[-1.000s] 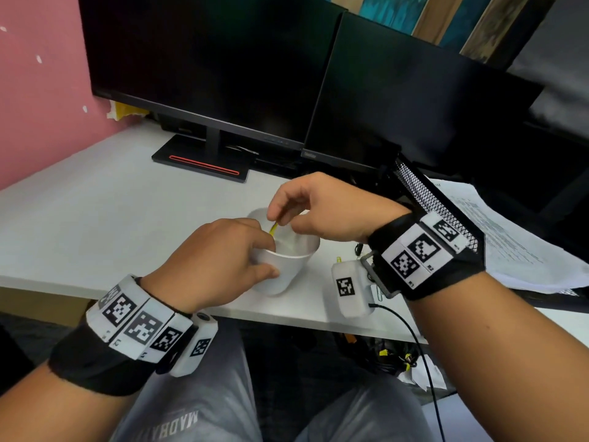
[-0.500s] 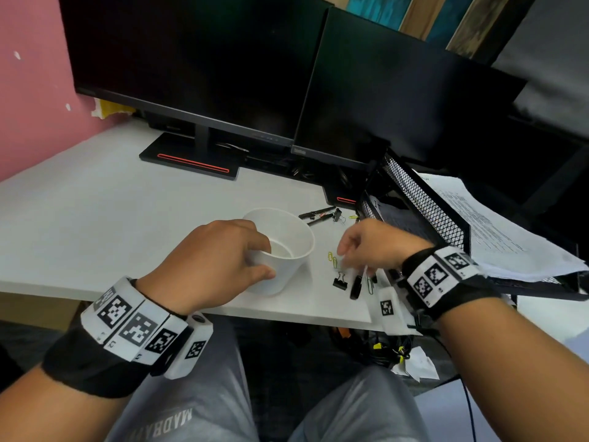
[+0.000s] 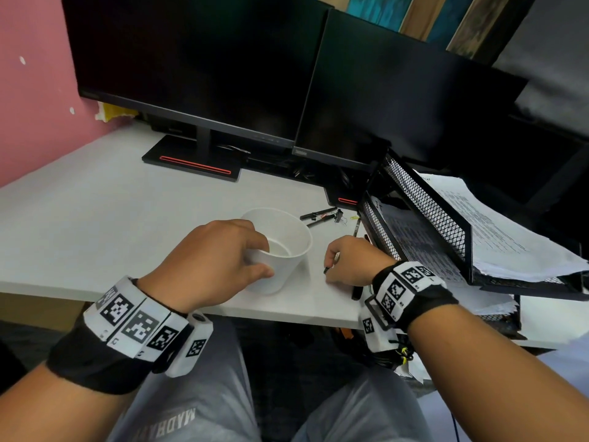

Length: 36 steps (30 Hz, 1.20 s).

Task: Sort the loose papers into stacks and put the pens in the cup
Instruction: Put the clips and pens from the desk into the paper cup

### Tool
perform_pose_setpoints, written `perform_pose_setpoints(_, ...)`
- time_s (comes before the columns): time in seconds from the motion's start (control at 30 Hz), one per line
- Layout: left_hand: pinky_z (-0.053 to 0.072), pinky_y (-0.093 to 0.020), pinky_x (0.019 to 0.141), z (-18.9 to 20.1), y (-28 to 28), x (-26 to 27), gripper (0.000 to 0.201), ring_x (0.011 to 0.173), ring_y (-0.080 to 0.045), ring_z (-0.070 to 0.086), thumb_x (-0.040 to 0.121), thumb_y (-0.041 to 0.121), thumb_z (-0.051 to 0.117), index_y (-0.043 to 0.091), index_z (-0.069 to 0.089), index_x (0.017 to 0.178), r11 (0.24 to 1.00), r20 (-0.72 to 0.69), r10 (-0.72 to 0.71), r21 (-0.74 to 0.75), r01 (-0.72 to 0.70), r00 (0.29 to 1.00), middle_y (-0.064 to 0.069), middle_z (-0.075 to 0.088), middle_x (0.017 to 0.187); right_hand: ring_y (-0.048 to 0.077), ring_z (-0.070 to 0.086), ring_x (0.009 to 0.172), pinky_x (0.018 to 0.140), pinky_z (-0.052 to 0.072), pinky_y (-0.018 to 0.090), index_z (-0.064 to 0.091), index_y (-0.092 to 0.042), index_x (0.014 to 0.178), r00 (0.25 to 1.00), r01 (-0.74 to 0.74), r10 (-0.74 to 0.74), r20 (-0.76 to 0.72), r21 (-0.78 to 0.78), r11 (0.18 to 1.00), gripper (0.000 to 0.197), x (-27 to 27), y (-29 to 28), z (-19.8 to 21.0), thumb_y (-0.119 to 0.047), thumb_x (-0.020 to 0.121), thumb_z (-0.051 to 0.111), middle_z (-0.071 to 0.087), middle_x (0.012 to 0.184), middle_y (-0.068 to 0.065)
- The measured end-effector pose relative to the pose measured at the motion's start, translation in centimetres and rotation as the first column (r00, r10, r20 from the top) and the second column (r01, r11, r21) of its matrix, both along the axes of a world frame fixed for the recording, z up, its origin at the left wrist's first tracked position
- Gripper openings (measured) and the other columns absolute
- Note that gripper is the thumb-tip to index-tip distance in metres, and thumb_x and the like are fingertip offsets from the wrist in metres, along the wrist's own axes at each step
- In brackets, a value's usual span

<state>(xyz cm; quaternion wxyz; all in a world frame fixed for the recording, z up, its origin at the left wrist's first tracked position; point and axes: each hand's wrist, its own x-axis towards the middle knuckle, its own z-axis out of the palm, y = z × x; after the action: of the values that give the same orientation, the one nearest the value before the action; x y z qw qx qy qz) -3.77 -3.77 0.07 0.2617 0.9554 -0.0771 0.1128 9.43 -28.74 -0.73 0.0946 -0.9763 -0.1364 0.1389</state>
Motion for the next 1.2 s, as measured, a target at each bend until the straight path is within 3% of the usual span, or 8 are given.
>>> perform_pose_setpoints(0.13, 0.042, -0.026, 0.079, 0.1, 0.1, 0.0, 0.035, 0.087, -0.006, 0.057, 0.087, 0.049, 0.076, 0.032, 0.075, 0.117, 1.000, 0.006, 0.005, -0.008, -0.005, 1.000, 0.019, 0.064, 0.105, 0.016, 0.062, 0.060, 0.049, 0.043, 0.025, 0.074, -0.013, 0.095, 0.962, 0.247, -0.154, -0.227, 0.471, 0.847, 0.007, 0.7, -0.6, 0.7, -0.011, 0.091, 0.069, 0.074, 0.076, 0.003)
perform_pose_setpoints(0.23, 0.045, -0.027, 0.080, 0.3, 0.4, -0.1, 0.033, 0.087, -0.007, 0.059, 0.087, 0.049, 0.076, 0.033, 0.075, 0.116, 1.000, 0.008, 0.007, -0.018, -0.007, 1.000, 0.018, 0.064, 0.104, 0.018, 0.063, 0.057, 0.043, 0.044, 0.022, 0.066, -0.009, 0.096, 0.834, 0.552, -0.157, -0.529, 0.794, 0.255, 0.006, 1.5, -1.3, 1.6, -0.007, 0.097, 0.060, 0.064, 0.077, 0.009)
perform_pose_setpoints(0.37, 0.047, -0.028, 0.078, 0.4, 0.6, -0.1, 0.029, 0.085, -0.008, 0.061, 0.086, 0.049, 0.076, 0.034, 0.076, 0.111, 0.999, 0.010, 0.016, -0.029, -0.016, 1.000, 0.016, 0.065, 0.101, 0.021, 0.064, 0.073, 0.049, 0.057, 0.023, 0.063, -0.004, 0.099, 0.748, 0.630, 0.020, -0.664, 0.699, -0.338, 0.019, 2.6, -2.4, 2.4, -0.007, 0.083, 0.054, 0.060, 0.074, 0.008)
perform_pose_setpoints(0.5, 0.046, -0.026, 0.076, 0.4, 0.8, 0.0, 0.029, 0.082, -0.007, 0.060, 0.086, 0.048, 0.077, 0.034, 0.076, 0.111, 0.999, 0.015, 0.024, -0.034, -0.024, 1.000, 0.016, 0.065, 0.100, 0.023, 0.059, 0.063, 0.075, 0.054, 0.019, 0.055, -0.005, 0.107, 0.716, 0.560, 0.010, -0.698, 0.566, -0.605, 0.021, 4.2, -2.2, 1.7, -0.018, 0.099, 0.042, 0.058, 0.079, 0.009)
perform_pose_setpoints(0.63, 0.045, -0.024, 0.074, 0.4, 1.1, 0.1, 0.029, 0.080, -0.006, 0.059, 0.086, 0.048, 0.077, 0.033, 0.076, 0.111, 0.998, 0.030, 0.035, -0.045, -0.034, 0.999, 0.016, 0.065, 0.099, 0.011, 0.043, 0.053, 0.044, 0.040, 0.017, 0.048, -0.015, 0.082, 0.665, 0.592, -0.258, -0.701, 0.705, -0.390, 0.020, 7.0, -1.2, 1.0, -0.019, 0.099, 0.059, 0.043, 0.062, -0.003)
perform_pose_setpoints(0.77, 0.040, -0.016, 0.068, 0.3, 1.5, 0.2, 0.027, 0.076, -0.001, 0.058, 0.085, 0.049, 0.078, 0.035, 0.077, 0.108, 0.998, 0.047, 0.036, -0.060, -0.033, 0.998, 0.017, 0.065, 0.097, 0.015, 0.042, 0.048, 0.036, 0.034, 0.018, 0.059, -0.013, 0.094, 0.774, 0.548, -0.568, -0.279, 0.745, 0.380, 0.012, 10.0, -0.6, 0.8, -0.020, 0.097, 0.068, 0.049, 0.067, 0.002)
perform_pose_setpoints(0.87, 0.040, -0.015, 0.068, 0.3, 1.8, 0.3, 0.027, 0.076, -0.001, 0.058, 0.084, 0.048, 0.078, 0.035, 0.077, 0.107, 0.997, 0.051, 0.044, -0.069, -0.040, 0.998, 0.017, 0.065, 0.097, 0.023, 0.065, 0.081, 0.072, 0.057, 0.026, 0.075, -0.017, 0.107, 0.897, 0.345, -0.423, 0.130, 0.393, 0.852, 0.014, 11.6, -0.5, 0.5, -0.015, 0.096, 0.066, 0.069, 0.095, 0.005)
perform_pose_setpoints(1.2, 0.040, -0.023, 0.071, -0.2, 2.4, 0.8, 0.035, 0.079, -0.003, 0.056, 0.086, 0.052, 0.074, 0.034, 0.075, 0.116, 0.998, 0.045, 0.055, -0.021, -0.055, 0.997, 0.018, 0.065, 0.103, 0.026, 0.069, 0.104, 0.088, 0.051, 0.026, 0.079, -0.020, 0.116, 0.947, 0.188, -0.164, 0.276, -0.064, 0.980, 0.023, 13.3, 1.5, -0.1, -0.020, 0.093, 0.074, 0.076, 0.115, 0.004)
